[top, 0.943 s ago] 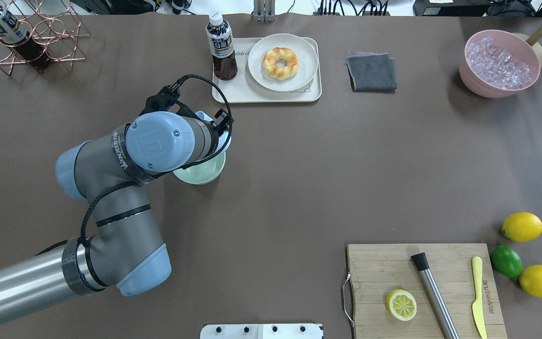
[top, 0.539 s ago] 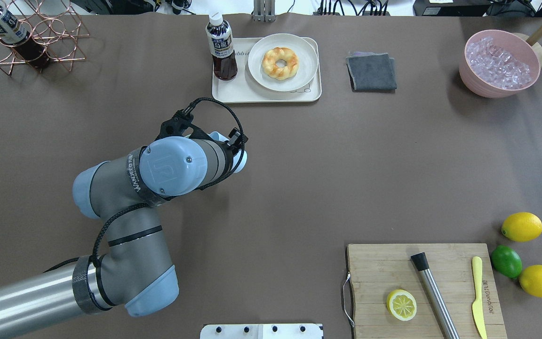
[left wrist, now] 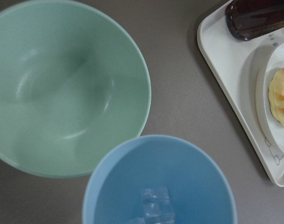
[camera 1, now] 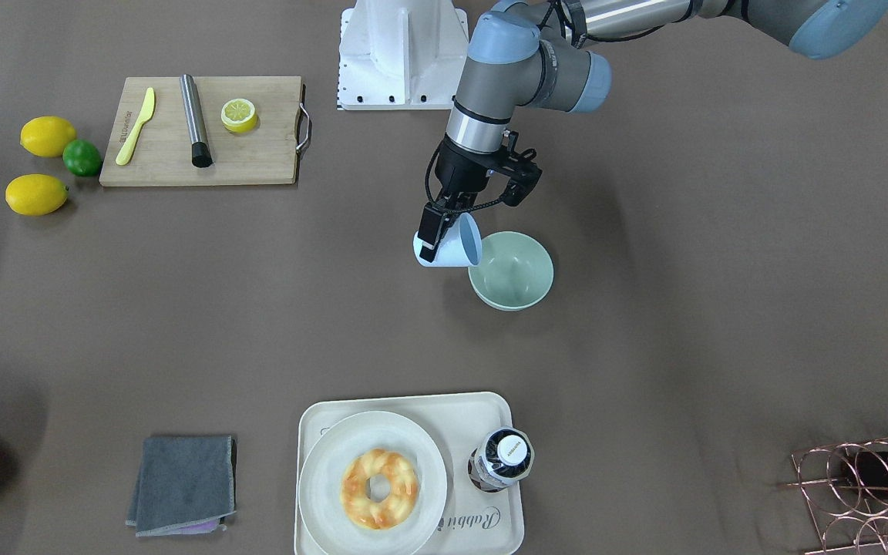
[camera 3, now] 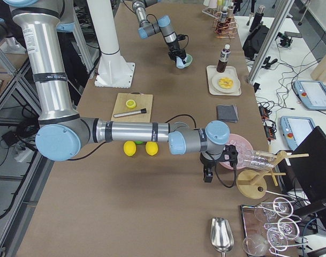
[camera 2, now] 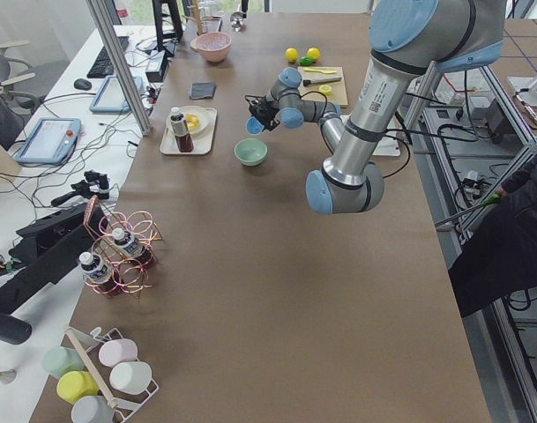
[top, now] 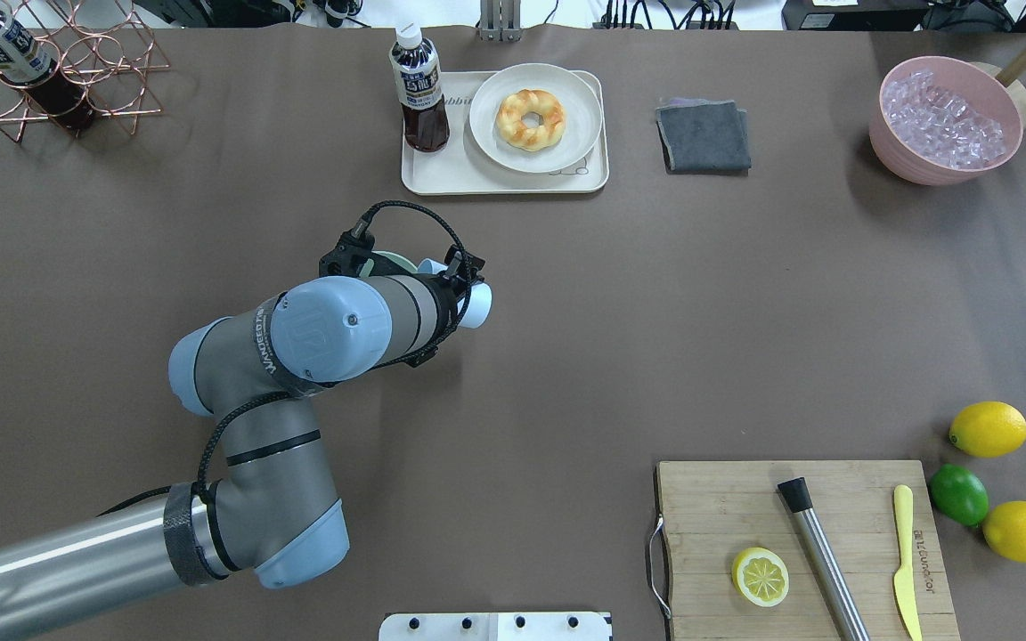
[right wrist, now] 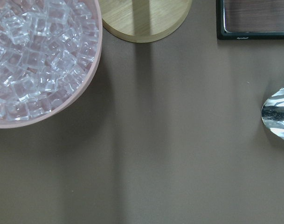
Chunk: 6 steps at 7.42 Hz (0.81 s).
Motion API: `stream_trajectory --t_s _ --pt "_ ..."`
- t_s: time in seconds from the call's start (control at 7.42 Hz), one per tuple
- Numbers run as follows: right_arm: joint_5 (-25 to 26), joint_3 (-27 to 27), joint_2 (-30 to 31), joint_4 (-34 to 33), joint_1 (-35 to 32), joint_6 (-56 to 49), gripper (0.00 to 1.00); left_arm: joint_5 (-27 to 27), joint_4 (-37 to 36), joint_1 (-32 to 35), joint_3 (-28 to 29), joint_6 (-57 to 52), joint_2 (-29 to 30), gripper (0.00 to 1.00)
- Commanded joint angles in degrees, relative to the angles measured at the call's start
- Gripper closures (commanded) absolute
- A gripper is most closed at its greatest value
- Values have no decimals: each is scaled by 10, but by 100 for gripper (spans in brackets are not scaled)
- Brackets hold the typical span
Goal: Pour ice into bowl
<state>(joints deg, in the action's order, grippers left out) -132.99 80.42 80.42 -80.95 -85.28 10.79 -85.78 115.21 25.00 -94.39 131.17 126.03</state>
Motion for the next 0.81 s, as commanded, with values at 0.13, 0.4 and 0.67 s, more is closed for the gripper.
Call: stream_trajectory --t_s 0.13,0.4,0.67 --pt "7 -1 -2 0 0 4 1 1 68 18 11 77 -8 49" --pt "10 -1 -4 0 0 5 1 0 70 32 11 109 -17 49" --pt "11 1 -6 -5 1 7 1 1 86 42 13 178 -28 49"
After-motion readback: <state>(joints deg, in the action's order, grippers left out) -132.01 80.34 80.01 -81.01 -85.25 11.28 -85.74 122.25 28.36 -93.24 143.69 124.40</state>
